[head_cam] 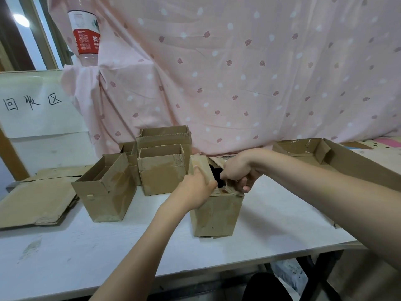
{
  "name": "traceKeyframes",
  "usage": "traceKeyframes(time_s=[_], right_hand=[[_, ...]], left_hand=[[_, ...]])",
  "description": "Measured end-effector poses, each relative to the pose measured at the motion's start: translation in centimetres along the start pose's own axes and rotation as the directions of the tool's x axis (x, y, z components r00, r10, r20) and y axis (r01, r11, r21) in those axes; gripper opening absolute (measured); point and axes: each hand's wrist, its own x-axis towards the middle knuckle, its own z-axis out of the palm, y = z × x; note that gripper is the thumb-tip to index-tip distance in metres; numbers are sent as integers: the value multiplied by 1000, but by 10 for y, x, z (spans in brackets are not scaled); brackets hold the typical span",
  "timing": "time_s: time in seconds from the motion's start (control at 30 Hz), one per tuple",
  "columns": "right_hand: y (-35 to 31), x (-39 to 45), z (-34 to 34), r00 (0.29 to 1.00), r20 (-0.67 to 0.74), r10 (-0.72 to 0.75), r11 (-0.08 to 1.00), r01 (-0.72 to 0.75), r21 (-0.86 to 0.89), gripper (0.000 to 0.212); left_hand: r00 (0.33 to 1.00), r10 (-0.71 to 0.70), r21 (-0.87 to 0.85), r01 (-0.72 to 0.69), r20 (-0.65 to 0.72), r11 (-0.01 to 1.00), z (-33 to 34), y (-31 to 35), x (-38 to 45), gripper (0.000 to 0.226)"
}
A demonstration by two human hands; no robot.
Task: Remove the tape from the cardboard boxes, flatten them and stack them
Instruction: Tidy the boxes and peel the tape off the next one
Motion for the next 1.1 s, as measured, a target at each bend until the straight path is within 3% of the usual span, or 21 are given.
traceKeyframes(time_s=[0.4,0.7,0.83,0.93,0.97,1.1], right_hand=[[2,4,-4,998,45,-42,997,39,65,15],[10,10,-10,999,30,-21,994,18,106,13],[-4,-1,9,998,-62,3,990,-12,-138,21],[-13,1,33,973,-215,-85,928,-2,-374,64],[-14,1,37,958,-250,-139,902,18,-431,65],[-7,4,31,841,-355,-409,775,115,-622,28]], left_hand=[[998,63,-3,-63,-10,998,1,-10,-4,74],[994,107,-28,-108,-5,994,2,-11,-3,68],[995,96,-43,-95,15,995,10,-19,-3,68],[993,120,-58,-120,2,991,12,-23,-1,64],[991,131,-57,-131,0,990,11,-23,0,61],[989,149,-66,-148,17,987,8,-21,0,50]])
